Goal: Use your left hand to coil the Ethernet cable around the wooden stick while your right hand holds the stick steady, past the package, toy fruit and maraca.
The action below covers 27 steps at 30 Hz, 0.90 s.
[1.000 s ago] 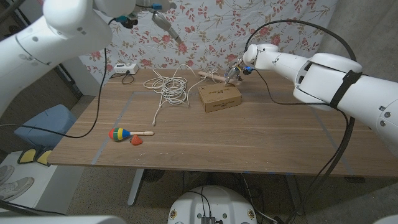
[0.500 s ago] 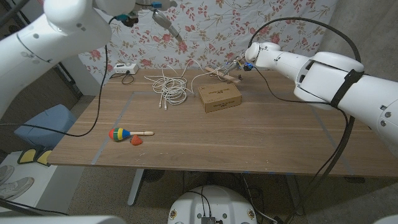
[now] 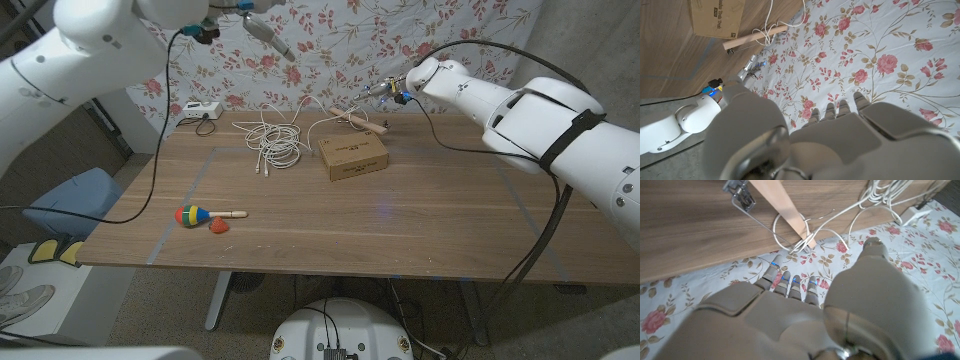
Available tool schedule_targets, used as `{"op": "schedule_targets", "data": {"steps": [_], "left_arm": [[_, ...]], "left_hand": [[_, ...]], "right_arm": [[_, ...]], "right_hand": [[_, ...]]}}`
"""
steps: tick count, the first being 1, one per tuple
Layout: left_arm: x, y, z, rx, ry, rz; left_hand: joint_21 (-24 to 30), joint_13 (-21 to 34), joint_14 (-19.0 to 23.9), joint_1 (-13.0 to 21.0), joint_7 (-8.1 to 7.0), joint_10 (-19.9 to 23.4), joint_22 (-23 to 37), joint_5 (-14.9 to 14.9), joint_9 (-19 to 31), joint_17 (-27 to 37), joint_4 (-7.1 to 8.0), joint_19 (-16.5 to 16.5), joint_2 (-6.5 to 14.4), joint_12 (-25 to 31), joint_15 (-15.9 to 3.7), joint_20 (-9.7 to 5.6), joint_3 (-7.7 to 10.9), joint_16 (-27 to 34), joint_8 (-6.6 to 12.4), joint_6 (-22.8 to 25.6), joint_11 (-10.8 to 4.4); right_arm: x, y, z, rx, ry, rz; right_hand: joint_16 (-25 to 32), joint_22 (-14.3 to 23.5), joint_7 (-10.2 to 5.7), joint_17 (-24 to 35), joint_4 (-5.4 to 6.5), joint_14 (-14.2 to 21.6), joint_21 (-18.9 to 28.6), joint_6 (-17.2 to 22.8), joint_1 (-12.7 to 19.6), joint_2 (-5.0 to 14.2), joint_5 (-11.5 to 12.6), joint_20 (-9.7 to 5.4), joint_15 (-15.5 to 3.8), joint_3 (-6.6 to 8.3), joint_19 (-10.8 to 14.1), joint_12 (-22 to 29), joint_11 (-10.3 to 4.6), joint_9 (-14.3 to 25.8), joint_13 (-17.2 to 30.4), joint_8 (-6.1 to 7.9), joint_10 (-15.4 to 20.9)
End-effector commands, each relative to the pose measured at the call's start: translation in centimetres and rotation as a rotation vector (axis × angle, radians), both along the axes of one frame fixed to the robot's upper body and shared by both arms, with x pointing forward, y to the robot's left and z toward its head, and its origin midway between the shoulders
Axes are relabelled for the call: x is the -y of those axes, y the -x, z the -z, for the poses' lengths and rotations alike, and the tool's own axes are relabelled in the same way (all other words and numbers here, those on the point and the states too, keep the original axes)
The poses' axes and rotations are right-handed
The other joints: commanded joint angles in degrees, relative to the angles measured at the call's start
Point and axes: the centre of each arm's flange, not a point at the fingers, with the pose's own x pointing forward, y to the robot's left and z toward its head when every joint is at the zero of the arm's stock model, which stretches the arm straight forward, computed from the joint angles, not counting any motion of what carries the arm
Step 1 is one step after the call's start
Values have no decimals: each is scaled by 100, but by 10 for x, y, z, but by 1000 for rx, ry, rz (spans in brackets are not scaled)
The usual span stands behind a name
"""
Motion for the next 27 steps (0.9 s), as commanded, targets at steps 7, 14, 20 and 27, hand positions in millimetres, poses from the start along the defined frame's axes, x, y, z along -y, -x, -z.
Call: {"op": "schedule_targets", "data": {"steps": [7,14,20,27], "left_arm": [[-30,-29,31,210,409,479],[-46,-51,54,171,557,662],[-59,-70,72,120,654,773],[-77,-92,91,88,792,908]], "left_hand": [[381,-24,-1212,-652,-471,-1395,33,-754,4,-5,590,-1001,397,269,-69,11,99,227,232,-1497,-344],[420,-35,-1044,-707,-589,-1309,29,-871,-1,-6,639,-833,396,270,-66,14,87,228,214,-1383,-406],[393,-43,-1100,-808,-662,-1318,21,-959,-4,-1,712,-837,392,237,-45,24,63,158,150,-1419,-419],[392,-49,-1033,-887,-708,-1283,20,-1026,-6,0,768,-792,387,226,-103,17,50,150,118,-1405,-431]], "right_arm": [[69,18,-16,-23,-746,-387],[73,19,-10,-27,-885,-476],[75,18,-2,-34,-980,-513],[79,18,7,-23,-1084,-567]], "right_hand": [[101,-6,-1,-127,246,258,-113,231,-387,134,-98,299,125,-167,162,60,135,5,-93,19,209],[96,-8,-62,-206,379,290,-190,165,-628,195,-170,346,79,-257,183,47,133,1,-151,-47,229],[67,-10,-87,-275,439,263,-261,140,-761,193,-219,354,121,-329,168,22,101,-2,-196,-79,202],[22,-11,-99,-359,475,196,-353,139,-860,189,-266,471,134,-394,126,-4,70,-6,-249,-100,173]]}}
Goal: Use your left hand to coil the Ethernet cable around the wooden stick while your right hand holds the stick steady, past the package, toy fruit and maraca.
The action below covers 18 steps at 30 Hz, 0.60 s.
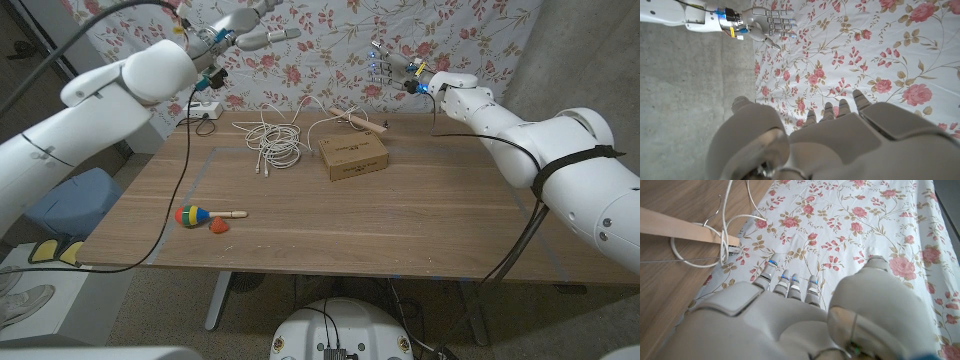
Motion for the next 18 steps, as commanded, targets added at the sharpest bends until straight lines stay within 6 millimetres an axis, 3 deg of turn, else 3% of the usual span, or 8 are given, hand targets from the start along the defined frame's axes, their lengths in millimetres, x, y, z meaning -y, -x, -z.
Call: {"op": "schedule_targets", "data": {"steps": [1,10,13,15,18], "left_arm": [[-32,-25,30,-2,275,323],[-43,-53,55,-108,352,470],[-44,-59,66,-121,425,498],[-45,-65,74,-141,488,524],[-44,-73,83,-169,560,535]], "left_hand": [[4,2,-1062,-74,-65,-1289,9,-55,7,15,63,-786,-13,-8,-72,18,-37,-38,-41,-1406,-57],[-106,-10,-1231,-218,10,-1334,-1,-185,0,11,158,-924,-86,-95,-81,17,-60,-170,-132,-1496,-41],[-123,-11,-1245,-253,-3,-1341,-1,-199,-1,13,181,-952,-86,-106,-105,18,-64,-177,-120,-1452,-45],[-149,-18,-1149,-429,-65,-1233,2,-250,-7,16,302,-959,-43,-97,-172,18,-66,-146,-83,-1274,-123],[-155,-31,-1016,-604,-164,-1057,4,-256,-19,15,449,-909,144,-74,-328,13,-15,-118,-78,-1119,-212]], "right_arm": [[16,-1,20,2,-280,-114],[34,-7,33,-29,-435,-115],[40,-9,37,-37,-461,-106],[45,-10,40,-45,-477,-98],[50,-13,46,-56,-498,-81]], "right_hand": [[-29,15,-37,-38,29,-90,-46,0,-47,-8,-33,103,-1,-38,-10,-35,-16,-7,-21,-32,-43],[-60,15,-9,-113,32,-149,-109,72,-74,3,-60,100,-36,-68,-13,-43,-16,-9,-65,-17,-49],[-60,15,-9,-150,30,-143,-134,81,-82,5,-72,101,53,-83,-2,-43,-3,-10,-86,-22,-41],[-70,15,-17,-228,29,-159,-217,80,-100,17,-95,329,127,-112,-38,-50,-4,-12,-132,-39,-43],[-123,14,-53,-345,41,-354,-439,44,-146,74,-128,417,304,-151,-285,-80,-19,-15,-207,-71,-118]]}}
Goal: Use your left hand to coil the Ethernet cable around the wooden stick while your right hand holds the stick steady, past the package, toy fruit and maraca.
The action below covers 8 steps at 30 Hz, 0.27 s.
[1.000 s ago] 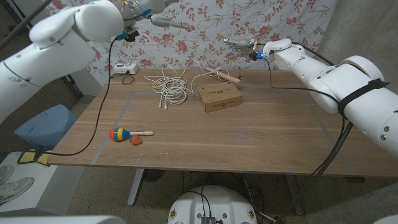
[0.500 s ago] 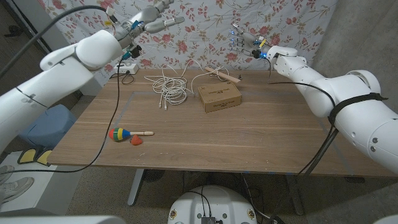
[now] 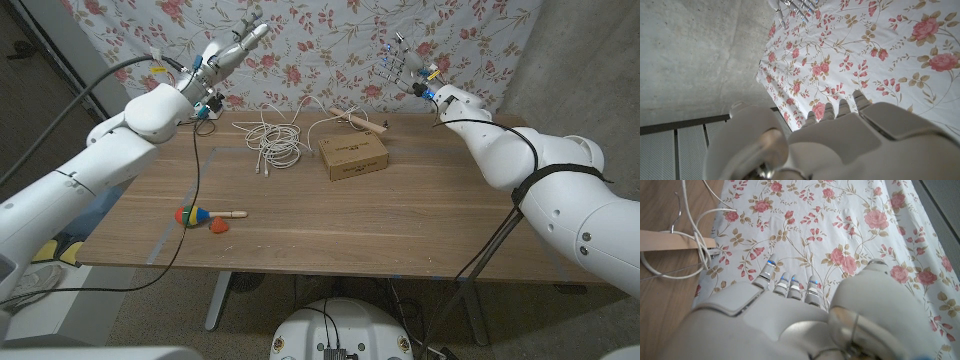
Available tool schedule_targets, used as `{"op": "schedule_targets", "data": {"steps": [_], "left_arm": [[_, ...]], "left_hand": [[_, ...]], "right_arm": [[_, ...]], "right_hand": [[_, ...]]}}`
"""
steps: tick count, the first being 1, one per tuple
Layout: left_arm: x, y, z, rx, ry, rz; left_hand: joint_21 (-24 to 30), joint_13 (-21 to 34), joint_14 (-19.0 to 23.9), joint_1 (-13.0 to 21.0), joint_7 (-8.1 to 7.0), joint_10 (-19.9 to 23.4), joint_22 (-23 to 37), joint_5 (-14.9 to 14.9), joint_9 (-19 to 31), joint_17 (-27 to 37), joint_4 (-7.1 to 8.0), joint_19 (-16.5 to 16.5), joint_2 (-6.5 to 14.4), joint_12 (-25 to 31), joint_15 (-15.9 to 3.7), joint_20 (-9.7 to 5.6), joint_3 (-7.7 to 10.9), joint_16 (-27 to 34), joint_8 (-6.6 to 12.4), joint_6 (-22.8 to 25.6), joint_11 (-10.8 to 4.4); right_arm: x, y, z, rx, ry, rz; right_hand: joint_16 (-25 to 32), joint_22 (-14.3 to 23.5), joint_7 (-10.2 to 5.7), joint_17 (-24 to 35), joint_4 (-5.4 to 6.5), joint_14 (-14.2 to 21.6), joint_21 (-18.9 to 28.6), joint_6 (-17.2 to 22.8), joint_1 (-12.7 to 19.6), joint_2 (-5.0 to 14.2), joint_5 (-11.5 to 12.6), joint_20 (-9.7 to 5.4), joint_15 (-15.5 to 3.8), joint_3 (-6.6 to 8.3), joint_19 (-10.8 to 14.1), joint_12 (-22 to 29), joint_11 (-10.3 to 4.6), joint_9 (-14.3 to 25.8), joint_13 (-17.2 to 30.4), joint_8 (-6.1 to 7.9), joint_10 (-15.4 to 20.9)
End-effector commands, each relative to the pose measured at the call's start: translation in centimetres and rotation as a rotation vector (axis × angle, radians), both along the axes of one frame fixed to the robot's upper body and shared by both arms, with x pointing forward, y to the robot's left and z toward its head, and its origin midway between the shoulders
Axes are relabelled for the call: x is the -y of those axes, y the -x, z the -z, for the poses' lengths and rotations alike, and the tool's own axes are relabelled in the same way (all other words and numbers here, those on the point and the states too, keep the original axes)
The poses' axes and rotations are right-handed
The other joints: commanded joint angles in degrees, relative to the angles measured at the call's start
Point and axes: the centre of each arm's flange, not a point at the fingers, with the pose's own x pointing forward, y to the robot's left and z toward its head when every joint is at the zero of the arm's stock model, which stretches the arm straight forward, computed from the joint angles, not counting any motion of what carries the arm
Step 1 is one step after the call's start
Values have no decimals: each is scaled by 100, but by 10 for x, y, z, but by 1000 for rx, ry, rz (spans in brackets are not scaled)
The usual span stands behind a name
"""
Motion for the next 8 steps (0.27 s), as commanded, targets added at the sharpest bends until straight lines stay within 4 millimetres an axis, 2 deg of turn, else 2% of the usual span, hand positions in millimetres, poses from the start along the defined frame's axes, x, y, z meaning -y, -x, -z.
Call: {"op": "schedule_targets", "data": {"steps": [1,2,3,8], "left_arm": [[-11,-32,39,-119,247,128],[-11,-35,42,-127,268,122],[-12,-38,45,-136,282,118],[-13,-53,60,-181,346,121]], "left_hand": [[-52,-7,-1006,-232,-146,-1066,3,-4,2,15,199,-928,228,-14,-193,9,46,53,15,-1112,-136],[-71,-12,-1002,-368,-175,-1012,7,34,-1,16,303,-944,399,-23,-231,6,79,42,-6,-1092,-159],[-72,-14,-977,-427,-183,-989,8,52,-2,16,338,-934,452,-26,-264,5,90,48,-5,-1060,-170],[-79,-17,-997,-577,-189,-1022,14,98,-3,19,407,-931,537,-65,-288,0,108,29,-47,-1115,-172]], "right_arm": [[21,-9,26,-58,-132,15],[22,-10,28,-61,-137,23],[22,-11,30,-64,-144,29],[26,-13,34,-80,-154,55]], "right_hand": [[-54,13,-66,-122,8,-198,-242,-6,-63,33,-47,136,216,-81,-263,-36,-1,12,-74,-41,-99],[-57,13,-71,-129,11,-214,-258,-15,-70,34,-50,137,224,-87,-281,-40,-3,12,-79,-45,-112],[-56,13,-67,-139,15,-229,-280,-31,-84,38,-55,138,247,-95,-304,-44,3,11,-86,-52,-125],[-30,17,-47,-165,27,-208,-332,-65,-117,53,-66,135,215,-113,-342,-35,50,11,-105,-65,-116]]}}
